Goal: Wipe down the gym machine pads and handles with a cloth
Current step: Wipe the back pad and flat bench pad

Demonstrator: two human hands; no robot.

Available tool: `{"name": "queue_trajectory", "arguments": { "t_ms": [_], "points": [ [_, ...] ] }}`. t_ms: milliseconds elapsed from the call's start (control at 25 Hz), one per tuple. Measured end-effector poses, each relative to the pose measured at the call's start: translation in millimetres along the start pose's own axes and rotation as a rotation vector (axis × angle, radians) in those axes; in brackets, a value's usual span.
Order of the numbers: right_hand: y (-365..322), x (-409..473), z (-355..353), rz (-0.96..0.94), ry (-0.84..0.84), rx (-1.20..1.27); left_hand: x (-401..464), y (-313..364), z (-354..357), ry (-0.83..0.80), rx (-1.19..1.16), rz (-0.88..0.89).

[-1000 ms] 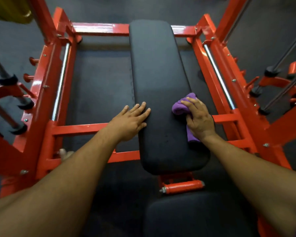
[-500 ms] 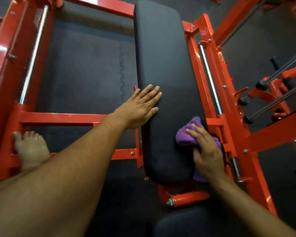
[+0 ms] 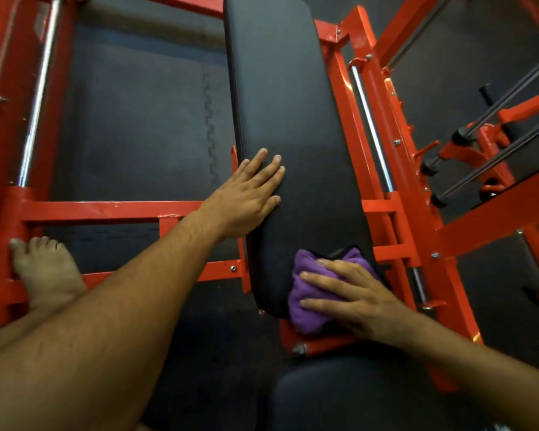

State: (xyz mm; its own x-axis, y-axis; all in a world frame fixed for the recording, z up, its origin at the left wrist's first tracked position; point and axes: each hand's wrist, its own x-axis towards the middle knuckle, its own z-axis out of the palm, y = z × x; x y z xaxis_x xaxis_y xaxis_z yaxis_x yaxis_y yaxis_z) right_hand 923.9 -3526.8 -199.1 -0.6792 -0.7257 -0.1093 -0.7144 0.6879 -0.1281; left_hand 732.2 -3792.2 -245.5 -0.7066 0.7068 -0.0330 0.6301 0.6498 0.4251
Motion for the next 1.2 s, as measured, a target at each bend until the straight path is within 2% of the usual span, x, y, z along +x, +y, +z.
{"name": "queue_trajectory", "arguments": {
  "t_ms": [40,120,200,240,280,360,480,560,720,840,920,1080,1200],
  "points": [
    [16,-8,-5,0.011,0.005,-0.005,-1,2,3,-0.005,-0.005,-0.009],
    [31,11,-9,0.185,0.107,0.020,0,2,6,0.010,-0.010,-0.019],
    [12,60,0,0.372,0.246,0.057,1,0,4,0.016,0.012,-0.012],
    [-8,83,7,0.369,0.281,0.053,1,1,4,0.007,0.028,-0.012],
    [-28,96,13,0.286,0.275,0.023,1,2,3,-0.008,0.042,-0.014],
    [-46,92,16,0.077,0.157,-0.014,1,5,-2,-0.046,0.047,-0.024],
    [-21,39,7,-0.209,-0.033,-0.042,-2,8,-6,-0.068,0.023,-0.050],
    [7,-3,7,-0.312,-0.118,-0.104,-3,9,-5,-0.083,0.010,-0.059],
    [54,-51,-11,-0.287,-0.160,-0.186,-4,10,-2,-0.069,-0.017,-0.076],
    [53,-67,-20,-0.218,-0.224,-0.225,-5,11,-1,-0.084,-0.021,-0.071],
    [37,-58,-24,-0.183,-0.191,-0.237,-5,13,-2,-0.087,0.000,-0.077],
    [-15,5,-2,-0.162,-0.022,-0.163,-9,19,-6,-0.105,-0.012,-0.118],
    [1,-12,7,-0.222,-0.018,-0.172,-30,28,-12,-0.170,0.066,-0.096]
  ]
}}
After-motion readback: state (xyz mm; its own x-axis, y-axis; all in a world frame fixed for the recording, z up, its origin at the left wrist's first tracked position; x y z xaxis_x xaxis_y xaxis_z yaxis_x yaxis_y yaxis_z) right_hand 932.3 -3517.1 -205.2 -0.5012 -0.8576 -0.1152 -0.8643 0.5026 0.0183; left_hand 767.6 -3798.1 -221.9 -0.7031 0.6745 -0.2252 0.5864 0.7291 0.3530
